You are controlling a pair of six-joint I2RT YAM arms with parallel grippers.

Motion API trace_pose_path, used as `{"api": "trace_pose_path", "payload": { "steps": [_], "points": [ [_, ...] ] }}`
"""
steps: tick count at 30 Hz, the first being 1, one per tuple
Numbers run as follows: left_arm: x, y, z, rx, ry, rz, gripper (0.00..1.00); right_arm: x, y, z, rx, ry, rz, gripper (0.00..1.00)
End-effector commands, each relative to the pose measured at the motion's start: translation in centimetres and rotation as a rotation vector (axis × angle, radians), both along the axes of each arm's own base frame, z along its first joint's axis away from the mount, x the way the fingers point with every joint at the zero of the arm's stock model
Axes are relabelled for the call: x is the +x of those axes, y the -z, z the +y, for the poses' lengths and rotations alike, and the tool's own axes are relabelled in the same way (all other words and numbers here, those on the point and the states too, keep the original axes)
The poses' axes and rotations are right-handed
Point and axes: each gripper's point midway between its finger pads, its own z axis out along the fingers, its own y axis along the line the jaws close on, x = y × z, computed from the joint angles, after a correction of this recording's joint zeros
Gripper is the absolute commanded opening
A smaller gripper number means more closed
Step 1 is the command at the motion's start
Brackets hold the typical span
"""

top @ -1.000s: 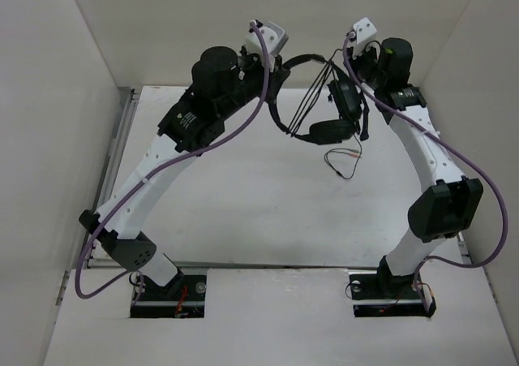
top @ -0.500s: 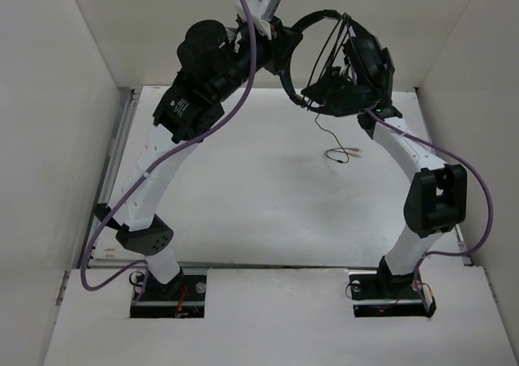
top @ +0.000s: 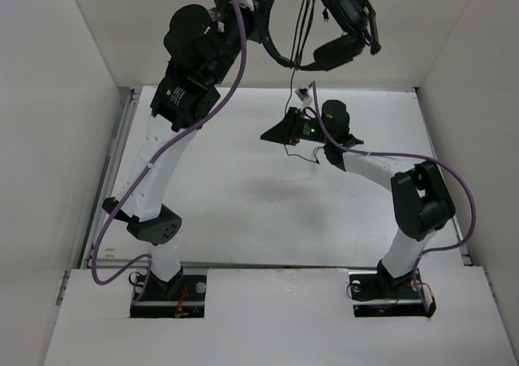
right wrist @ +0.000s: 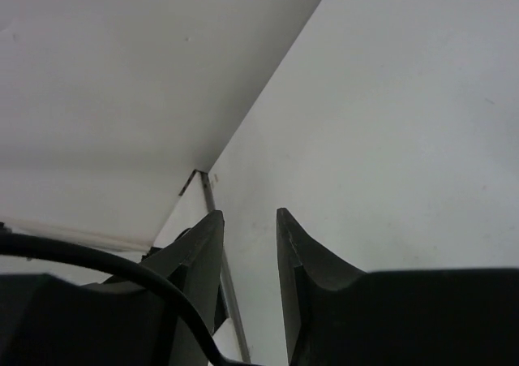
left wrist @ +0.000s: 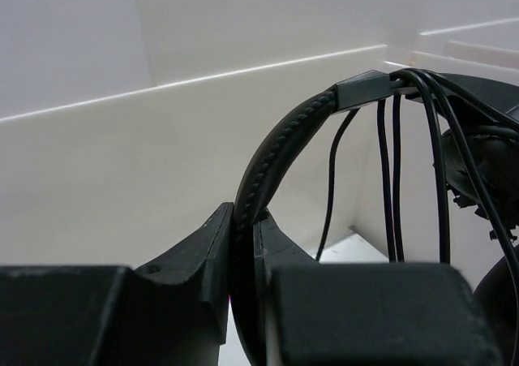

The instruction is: Wrap the headphones

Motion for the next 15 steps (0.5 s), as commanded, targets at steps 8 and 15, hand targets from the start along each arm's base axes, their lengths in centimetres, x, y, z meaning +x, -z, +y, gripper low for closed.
{"api": "trace_pose_path", "payload": {
  "steps": [8,15],
  "points": [
    [3.0,-7.6,11.4,-0.154,-0.400,-0.258,0.01,-4.2,-1.2,1.7,0.047,-0.128,-0.081,0.28],
    [6.3,-6.6,15.4,-0.169,-0.557,-0.248,0.01,-7.9,-1.1,3.8,0.011,-0.262,-0.129,0.24]
  ]
}}
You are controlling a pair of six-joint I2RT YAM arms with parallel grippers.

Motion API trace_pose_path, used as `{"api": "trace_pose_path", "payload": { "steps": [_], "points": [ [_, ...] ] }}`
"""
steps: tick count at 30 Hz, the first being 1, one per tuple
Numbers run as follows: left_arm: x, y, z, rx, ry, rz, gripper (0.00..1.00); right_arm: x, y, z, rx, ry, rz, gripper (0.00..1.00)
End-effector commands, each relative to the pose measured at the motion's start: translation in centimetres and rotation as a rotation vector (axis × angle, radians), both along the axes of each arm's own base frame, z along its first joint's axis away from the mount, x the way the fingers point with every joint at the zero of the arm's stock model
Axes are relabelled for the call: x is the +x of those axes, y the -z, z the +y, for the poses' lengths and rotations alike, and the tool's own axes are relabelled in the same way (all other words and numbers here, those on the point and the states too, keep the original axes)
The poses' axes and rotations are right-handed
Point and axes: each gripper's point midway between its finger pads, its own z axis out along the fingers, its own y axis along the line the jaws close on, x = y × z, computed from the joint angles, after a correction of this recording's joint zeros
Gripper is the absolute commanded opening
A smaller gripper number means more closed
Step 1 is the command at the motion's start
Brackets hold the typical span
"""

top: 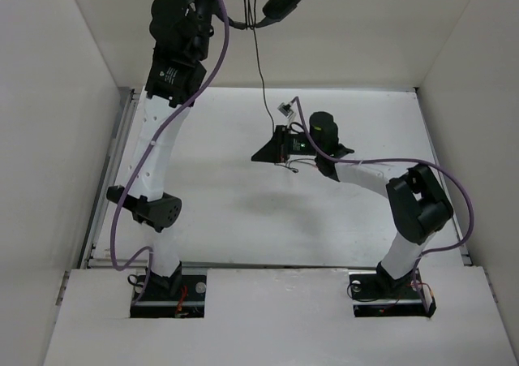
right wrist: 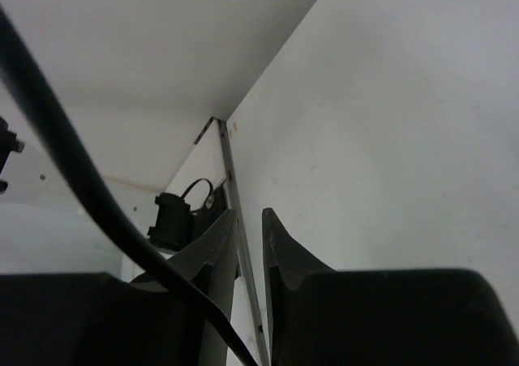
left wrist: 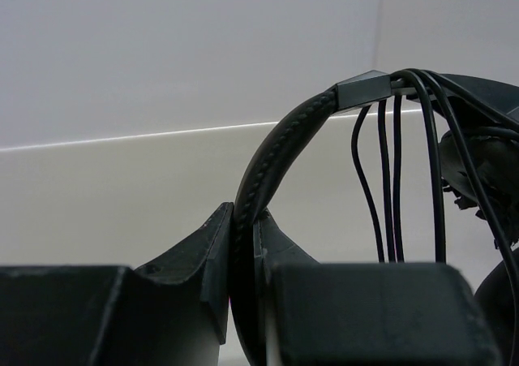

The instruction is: Wrap the headphones

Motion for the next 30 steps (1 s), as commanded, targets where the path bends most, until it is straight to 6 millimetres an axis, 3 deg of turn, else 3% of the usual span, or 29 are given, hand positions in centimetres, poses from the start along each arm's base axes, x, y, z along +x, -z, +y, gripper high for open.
{"api": "trace_pose_path", "payload": {
  "steps": [1,6,11,17,22,26,30],
  "points": [
    [-2.6,-5.8,4.1,-0.132,-0.089,-0.188,0.01,-2.9,-3.2,1.2,0.035,-0.112,-0.139,0.24],
    [-1.3,-5.2,6.1,-0.132,-0.167,-0.188,0.01,-3.5,-3.3,1.4,0.017,-0.126,-0.160,0.23],
    [-0.1,-4.3,8.0,-0.128,-0.242,-0.183,0.00,-3.2,-3.6,1.4,-0.052,-0.112,-0.246,0.00],
    [1.4,-2.8,9.5,-0.108,-0.327,-0.174,0.00,-1.8,-4.3,0.8,-0.331,-0.035,-0.531,0.00],
    [2.9,-1.6,10.7,-0.095,-0.388,-0.161,0.00,-2.6,-5.7,0.5,-0.472,-0.041,-0.763,0.00],
    [4.3,-0.1,11.7,-0.060,-0.425,-0.132,0.00,-2.9,-7.2,-0.2,-0.534,-0.034,-0.899,0.00],
    [5.4,1.5,13.4,-0.047,-0.472,-0.103,0.00,-1.8,-9.4,-1.4,-0.624,-0.009,-1.066,0.00]
  ]
}}
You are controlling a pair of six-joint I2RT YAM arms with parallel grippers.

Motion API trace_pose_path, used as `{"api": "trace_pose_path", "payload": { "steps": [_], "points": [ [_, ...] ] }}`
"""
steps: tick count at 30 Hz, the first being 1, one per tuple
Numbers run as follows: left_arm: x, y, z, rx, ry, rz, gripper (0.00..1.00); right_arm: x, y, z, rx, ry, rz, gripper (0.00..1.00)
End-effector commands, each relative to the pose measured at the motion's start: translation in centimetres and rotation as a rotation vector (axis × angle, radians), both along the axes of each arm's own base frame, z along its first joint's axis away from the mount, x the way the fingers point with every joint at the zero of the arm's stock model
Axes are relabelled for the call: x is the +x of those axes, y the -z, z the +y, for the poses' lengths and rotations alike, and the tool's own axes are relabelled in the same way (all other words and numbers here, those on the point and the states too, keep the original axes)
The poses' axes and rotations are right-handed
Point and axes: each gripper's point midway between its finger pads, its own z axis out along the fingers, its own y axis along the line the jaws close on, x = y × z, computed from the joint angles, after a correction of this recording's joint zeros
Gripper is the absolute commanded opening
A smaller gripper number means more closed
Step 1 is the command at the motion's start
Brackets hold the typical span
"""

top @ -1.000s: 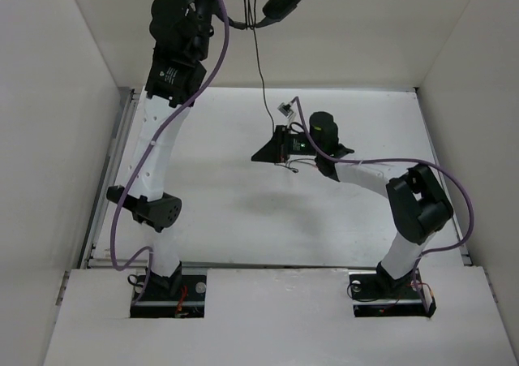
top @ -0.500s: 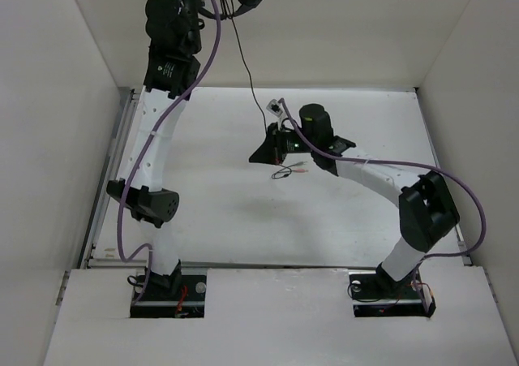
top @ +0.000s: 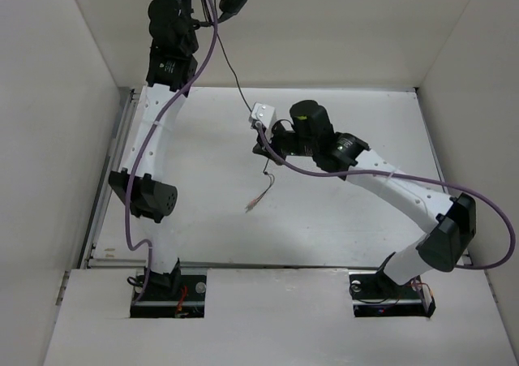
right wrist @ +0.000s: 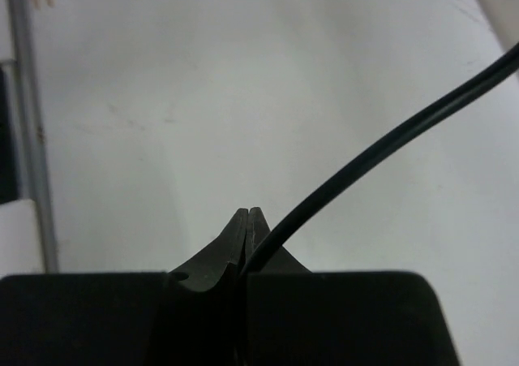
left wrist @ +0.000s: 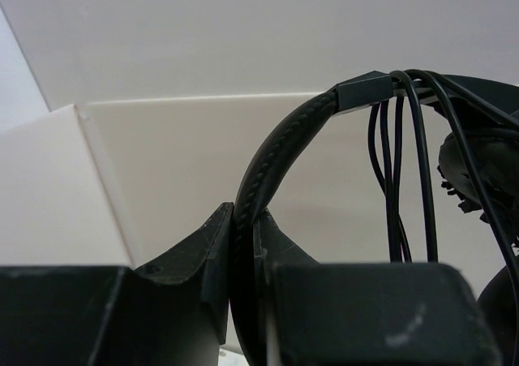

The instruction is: Wrap the headphones

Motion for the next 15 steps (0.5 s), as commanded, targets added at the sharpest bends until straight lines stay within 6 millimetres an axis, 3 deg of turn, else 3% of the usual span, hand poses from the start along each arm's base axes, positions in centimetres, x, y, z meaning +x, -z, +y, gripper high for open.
{"api": "trace_pose_path", "payload": {
  "steps": [1,8,13,15],
  "points": [
    [-1.6,-3.2,2.8,-0.057,-0.067,-0.139,0.00,1.9,-3.9,-2.1,-0.088,0.046,-0.249,0.00],
    [0.1,0.7,2.5,-0.002,-0.074,-0.042,0.00,5.1,-9.3,-4.5,-0.168,0.147,-0.513,0.00],
    [0.4,4.9,0.5,0.061,-0.031,0.061,0.00,8.7,-15.7,-8.9,-0.181,0.314,-0.691,0.00],
    [0.3,5.6,0.1,0.072,-0.023,0.079,0.00,9.2,-16.9,-9.8,-0.177,0.346,-0.715,0.00]
  ]
}}
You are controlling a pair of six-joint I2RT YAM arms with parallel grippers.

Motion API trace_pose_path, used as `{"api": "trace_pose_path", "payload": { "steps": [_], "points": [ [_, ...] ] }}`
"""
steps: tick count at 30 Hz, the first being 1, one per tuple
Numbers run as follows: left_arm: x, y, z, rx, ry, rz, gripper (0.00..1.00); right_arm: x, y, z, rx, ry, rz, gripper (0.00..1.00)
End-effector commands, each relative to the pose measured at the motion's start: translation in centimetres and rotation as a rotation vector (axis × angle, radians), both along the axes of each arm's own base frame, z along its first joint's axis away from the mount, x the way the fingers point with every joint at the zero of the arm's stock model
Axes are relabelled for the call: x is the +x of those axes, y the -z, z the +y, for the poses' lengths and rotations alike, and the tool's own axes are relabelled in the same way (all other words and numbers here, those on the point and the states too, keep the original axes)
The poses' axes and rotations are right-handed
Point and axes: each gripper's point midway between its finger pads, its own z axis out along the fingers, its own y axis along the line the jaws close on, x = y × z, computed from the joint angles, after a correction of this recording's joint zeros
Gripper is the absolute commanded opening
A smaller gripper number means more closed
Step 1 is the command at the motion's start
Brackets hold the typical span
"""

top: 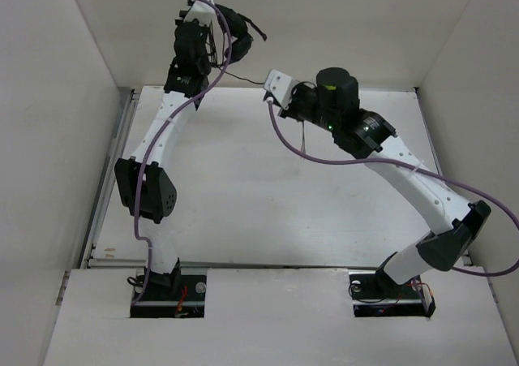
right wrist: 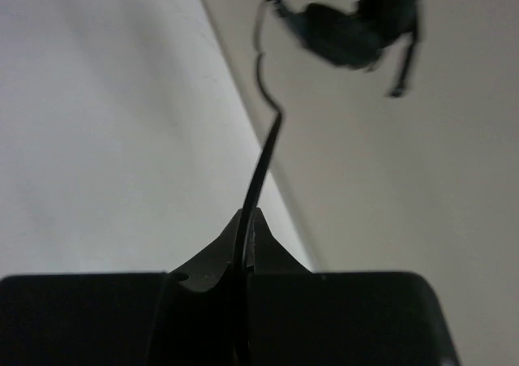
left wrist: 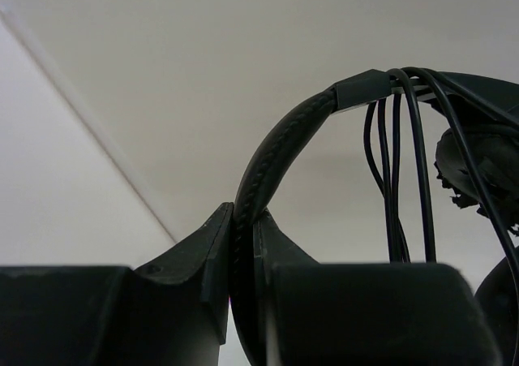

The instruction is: Wrap the headphones

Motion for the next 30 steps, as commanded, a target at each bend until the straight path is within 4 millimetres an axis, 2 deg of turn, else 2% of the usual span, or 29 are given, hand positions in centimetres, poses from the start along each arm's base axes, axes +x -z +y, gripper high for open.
{"api": "trace_pose_path", "payload": {
  "steps": [1,5,9,14,15,19,23,30],
  "points": [
    [-4.2,-6.7,-0.4,-0.045,0.035,-0.177,0.00,1.6,-7.3,-4.2,0.037,0.122,-0.202,0.00],
    [-5.0,-4.5,-2.1,-0.026,0.075,-0.119,0.00,2.8,-9.6,-6.9,0.054,0.201,-0.269,0.00],
    [-5.8,-2.1,-4.4,0.000,0.131,-0.060,0.00,3.6,-11.4,-8.8,0.080,0.255,-0.313,0.00],
    [-7.7,1.8,-9.2,0.040,0.254,0.034,0.00,4.3,-13.3,-10.4,0.104,0.302,-0.364,0.00],
    [-9.0,3.5,-11.8,0.057,0.323,0.079,0.00,4.2,-13.8,-10.6,0.112,0.306,-0.377,0.00],
    [-10.4,5.5,-14.4,0.075,0.392,0.132,0.00,4.2,-14.5,-10.8,0.121,0.312,-0.397,0.00],
    [-12.0,7.0,-16.6,0.085,0.453,0.173,0.00,4.6,-15.4,-12.0,0.133,0.344,-0.424,0.00],
    [-14.8,7.8,-19.0,0.103,0.556,0.212,0.00,6.1,-16.1,-16.0,0.105,0.443,-0.480,0.00]
  ]
}}
